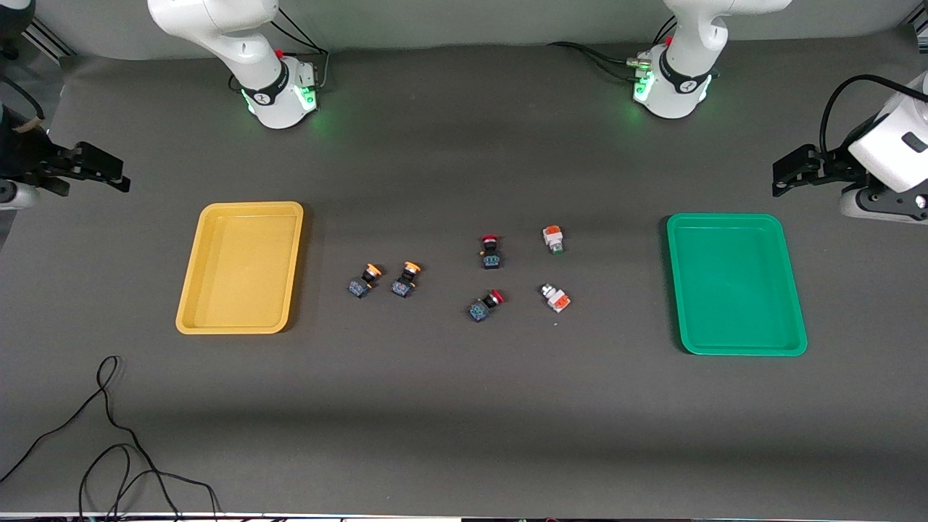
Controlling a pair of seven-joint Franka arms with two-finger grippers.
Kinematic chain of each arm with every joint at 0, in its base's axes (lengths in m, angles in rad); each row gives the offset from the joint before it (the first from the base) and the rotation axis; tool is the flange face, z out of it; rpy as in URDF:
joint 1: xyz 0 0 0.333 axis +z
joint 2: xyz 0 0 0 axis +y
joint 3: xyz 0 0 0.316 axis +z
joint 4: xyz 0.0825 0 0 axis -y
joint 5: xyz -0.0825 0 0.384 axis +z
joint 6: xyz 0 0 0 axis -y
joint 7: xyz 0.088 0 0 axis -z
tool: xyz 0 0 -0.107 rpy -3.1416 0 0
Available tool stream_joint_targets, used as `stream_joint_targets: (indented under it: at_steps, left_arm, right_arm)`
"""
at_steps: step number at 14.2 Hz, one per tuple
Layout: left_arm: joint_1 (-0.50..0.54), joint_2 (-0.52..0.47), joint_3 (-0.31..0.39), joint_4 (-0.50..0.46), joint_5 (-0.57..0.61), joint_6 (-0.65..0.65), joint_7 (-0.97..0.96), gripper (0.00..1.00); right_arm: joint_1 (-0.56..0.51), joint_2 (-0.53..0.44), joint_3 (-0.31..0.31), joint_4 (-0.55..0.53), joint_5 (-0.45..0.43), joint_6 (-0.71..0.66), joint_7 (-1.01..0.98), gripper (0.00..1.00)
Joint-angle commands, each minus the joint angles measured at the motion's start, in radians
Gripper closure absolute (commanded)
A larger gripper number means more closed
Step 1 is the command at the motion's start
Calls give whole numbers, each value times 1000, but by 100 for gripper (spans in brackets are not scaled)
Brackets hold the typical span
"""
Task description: Place green and yellow buttons in trays
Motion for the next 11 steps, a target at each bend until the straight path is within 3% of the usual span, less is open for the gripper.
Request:
stream_joint_targets:
  at_steps: [1,5,8,11]
  left_arm:
    - [-4,4,2,11,-9,-12,11,0]
    - [-2,4,2,26,-7,-14,11,0]
    - [-2,6,2,27,-6,-14,-3,0]
    - [-1,6,3,27,-7,-12,-3,0]
  right_arm:
    - [2,28,1,29,26,-33,13,0]
    - [39,76,3,3,84,-12,59,0]
    - [125,85,3,-96,94,115,148,0]
    - [194,155,3,-150,134,227,275,0]
